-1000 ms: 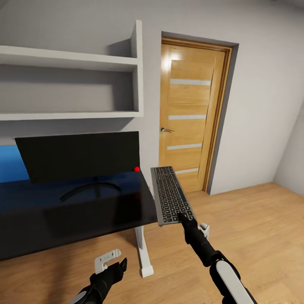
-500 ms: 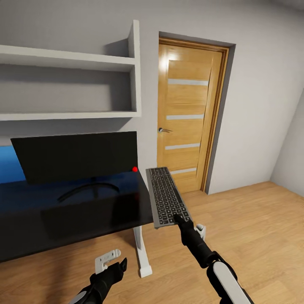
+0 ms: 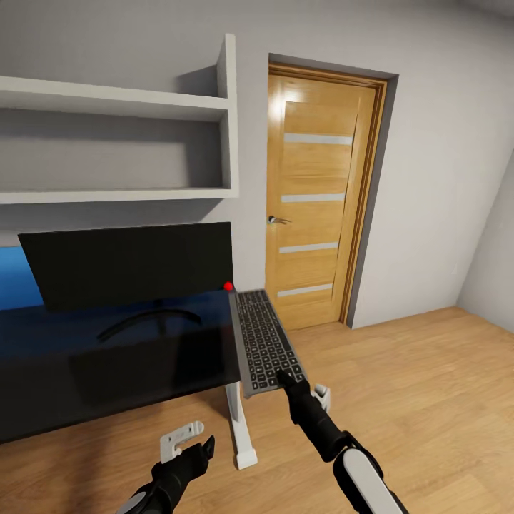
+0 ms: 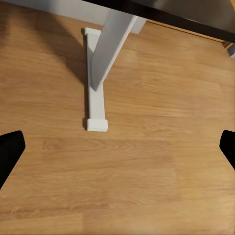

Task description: In the bedroom, organize the workspace by keeping the computer under the desk, ensuring the monitor is on the desk, placing the keyboard on the desk next to the monitor, placing the mouse on the desk next to the keyboard, moving the folder from the swivel chair onto the desk next to the mouse, stacking the notebook on top of the folder with the pen on top of the notebook, and positioning the swivel chair next to the desk.

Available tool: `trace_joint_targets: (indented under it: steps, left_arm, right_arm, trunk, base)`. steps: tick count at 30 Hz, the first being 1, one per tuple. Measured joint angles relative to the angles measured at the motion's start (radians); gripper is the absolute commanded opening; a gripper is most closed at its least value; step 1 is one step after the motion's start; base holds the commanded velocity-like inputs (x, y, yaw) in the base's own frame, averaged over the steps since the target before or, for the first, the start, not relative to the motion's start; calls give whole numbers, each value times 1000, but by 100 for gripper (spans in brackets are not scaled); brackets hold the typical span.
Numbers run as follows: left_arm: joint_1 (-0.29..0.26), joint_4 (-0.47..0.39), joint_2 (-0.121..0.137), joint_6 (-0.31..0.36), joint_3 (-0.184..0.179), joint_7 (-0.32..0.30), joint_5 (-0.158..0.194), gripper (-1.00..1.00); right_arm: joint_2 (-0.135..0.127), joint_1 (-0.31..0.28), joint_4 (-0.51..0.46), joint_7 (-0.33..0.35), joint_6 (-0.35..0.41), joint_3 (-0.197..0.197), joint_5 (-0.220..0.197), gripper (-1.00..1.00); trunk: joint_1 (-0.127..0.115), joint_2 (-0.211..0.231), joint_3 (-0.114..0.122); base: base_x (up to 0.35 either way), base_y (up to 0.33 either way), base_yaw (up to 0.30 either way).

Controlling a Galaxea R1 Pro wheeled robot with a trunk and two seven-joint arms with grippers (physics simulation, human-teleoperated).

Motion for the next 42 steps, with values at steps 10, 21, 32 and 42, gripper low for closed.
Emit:
trace_joint_targets:
  steps: [10,21,32,42]
  left_arm:
    - [0,0,-1,0,3,1,2,100]
    - [0,-4,-1,-1,9,3,4,100]
    - [0,-5,-1,-1,11,6,4,100]
    - [0,-5,-1,-3,11,6,3,100]
  right_arm:
    - [16,0,18,-1,-4,-3,-1,-100]
    - [31,0,64,-45,-37,-7,-3,-100]
    - [41,0,68,-69,-86,-9,-6,-100]
    - [41,0,67,-66,-86,-7,-7,-100]
  trunk:
    - [0,0,0]
    - [0,0,0]
    - [0,0,0]
    - [31,-56,-25]
  base:
    - [0,0,0]
    - [0,0,0]
    - [0,0,0]
    - [0,0,0]
